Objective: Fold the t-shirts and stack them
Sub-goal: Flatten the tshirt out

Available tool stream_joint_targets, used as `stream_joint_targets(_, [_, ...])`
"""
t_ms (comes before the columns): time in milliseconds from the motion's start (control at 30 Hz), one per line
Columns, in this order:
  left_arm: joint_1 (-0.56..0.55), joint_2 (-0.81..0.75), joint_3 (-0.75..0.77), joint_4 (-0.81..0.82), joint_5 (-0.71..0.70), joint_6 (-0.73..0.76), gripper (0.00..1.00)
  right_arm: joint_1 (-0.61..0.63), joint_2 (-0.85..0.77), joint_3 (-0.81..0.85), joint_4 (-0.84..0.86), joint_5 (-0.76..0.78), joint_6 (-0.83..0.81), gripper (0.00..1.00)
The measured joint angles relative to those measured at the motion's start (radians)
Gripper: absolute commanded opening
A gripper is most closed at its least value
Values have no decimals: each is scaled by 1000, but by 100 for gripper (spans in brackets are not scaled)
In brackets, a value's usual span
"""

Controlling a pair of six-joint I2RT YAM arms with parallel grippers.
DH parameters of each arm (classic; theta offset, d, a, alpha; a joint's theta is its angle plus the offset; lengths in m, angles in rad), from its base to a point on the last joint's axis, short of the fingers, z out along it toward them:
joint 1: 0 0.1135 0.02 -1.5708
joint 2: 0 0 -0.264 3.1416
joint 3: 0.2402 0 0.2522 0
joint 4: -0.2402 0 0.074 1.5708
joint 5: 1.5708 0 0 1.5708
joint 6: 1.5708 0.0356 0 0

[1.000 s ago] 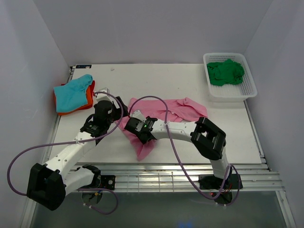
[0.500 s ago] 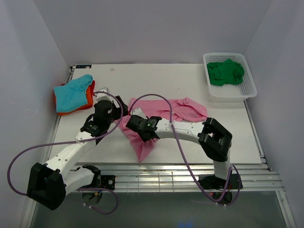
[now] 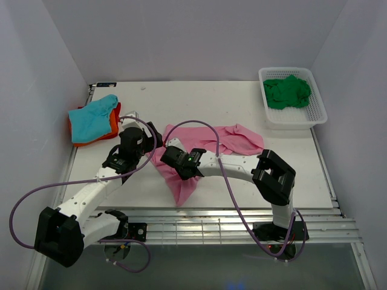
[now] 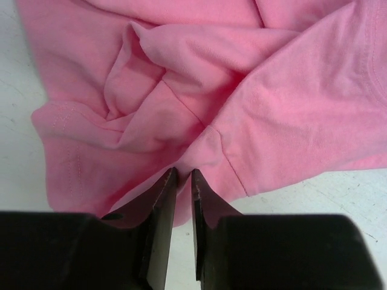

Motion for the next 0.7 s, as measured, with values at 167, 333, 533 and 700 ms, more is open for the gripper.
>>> stream_joint_targets(167, [0,-2,0,-1,0,1,97,0,0,-11,18,-2,1,8])
stream_joint_targets(333, [0,-10,0,0,1,1,97,0,0,-19,25,9,-2,8])
stream_joint_targets(533, [-3,-13,0,-1,2,2,97,-63,-44,-11,-30,97,-45,8])
stream_joint_targets(700, [-5,-17,0,0,1,2,97,-250,-266,-5,-79,192,-86,8])
